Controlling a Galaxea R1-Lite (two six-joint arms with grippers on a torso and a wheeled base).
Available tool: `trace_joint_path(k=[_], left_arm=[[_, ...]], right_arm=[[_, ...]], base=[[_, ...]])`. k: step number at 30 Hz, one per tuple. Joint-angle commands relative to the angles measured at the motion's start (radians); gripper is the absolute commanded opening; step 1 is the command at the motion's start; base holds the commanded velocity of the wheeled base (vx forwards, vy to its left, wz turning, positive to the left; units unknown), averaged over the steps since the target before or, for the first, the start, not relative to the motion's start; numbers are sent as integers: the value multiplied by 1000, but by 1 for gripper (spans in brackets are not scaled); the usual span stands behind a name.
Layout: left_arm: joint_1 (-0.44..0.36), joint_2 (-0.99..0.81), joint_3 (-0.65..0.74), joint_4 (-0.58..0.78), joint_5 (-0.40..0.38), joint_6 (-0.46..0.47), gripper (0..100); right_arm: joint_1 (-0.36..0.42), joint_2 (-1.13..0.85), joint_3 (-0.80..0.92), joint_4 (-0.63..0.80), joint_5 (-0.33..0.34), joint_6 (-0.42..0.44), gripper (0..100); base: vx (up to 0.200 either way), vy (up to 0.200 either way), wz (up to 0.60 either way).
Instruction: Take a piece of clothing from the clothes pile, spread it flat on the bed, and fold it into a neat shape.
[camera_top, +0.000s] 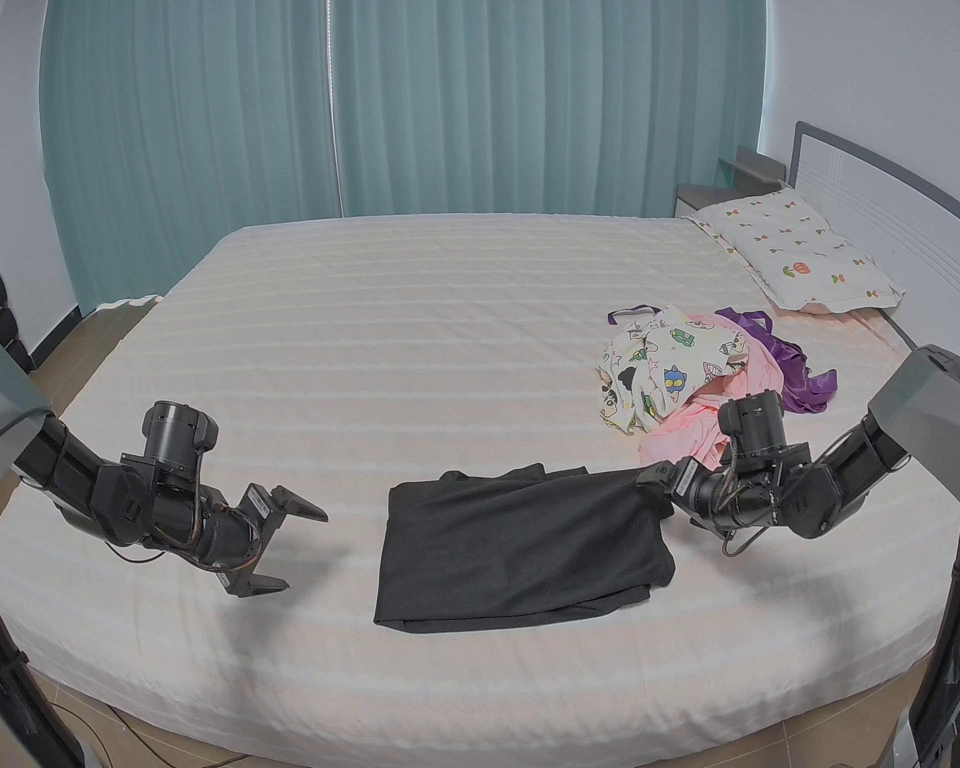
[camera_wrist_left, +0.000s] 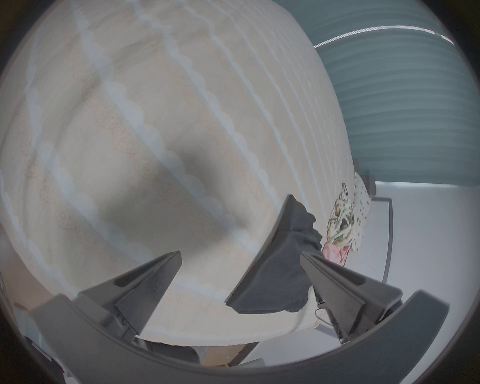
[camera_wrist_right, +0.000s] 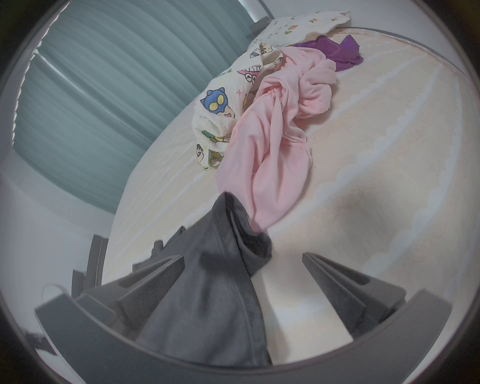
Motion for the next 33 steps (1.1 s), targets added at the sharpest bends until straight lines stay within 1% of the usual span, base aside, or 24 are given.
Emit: trace_joint_path(k=[1,3,5,8,9,13,15,17,19,21,24,25,26,28,33], left_arm=[[-85,-14,7,-2,18,108,100],[-99,-12,1,-5,22,134,100],[-140,-11,-36,-13,21,183,100],[-165,-3,-67,-13,21,203,100],[-198,37,-103,-14,21,218,100],[-241,115,-177,-13,22,267,100],[-249,141,-202,-13,24,290,100],[-252,173,-241,-5,45,338,100],[-252,175,-243,-5,47,342,100],[-252,201,-260,-7,73,407,100],[-254,225,-261,-13,88,456,100],[-252,227,-261,-13,91,458,100],[-255,239,-271,-13,131,465,100],[-258,253,-281,-13,162,465,100],[-281,262,-298,-14,162,461,100]], right_arm=[[-25,-103,218,-165,82,-108,100],[-25,-100,242,-193,85,-128,100],[-22,-90,271,-213,94,-154,100],[-17,-84,278,-213,100,-157,100],[-9,-69,278,-216,109,-157,100],[12,-75,285,-216,108,-157,100],[12,-84,297,-217,108,-158,100],[14,-115,334,-217,106,-158,100],[14,-117,336,-217,106,-158,100],[8,-146,399,-240,109,-158,100],[8,-147,436,-288,109,-158,100],[8,-147,437,-291,109,-158,100],[9,-146,463,-331,109,-158,100],[11,-146,488,-372,109,-157,100],[14,-133,509,-429,112,-157,100]], base=[[0,0,0],[0,0,0],[0,0,0],[0,0,0],[0,0,0],[0,0,0],[0,0,0],[0,0,0],[0,0,0],[0,0,0],[0,0,0],[0,0,0],[0,0,0],[0,0,0],[0,0,0]])
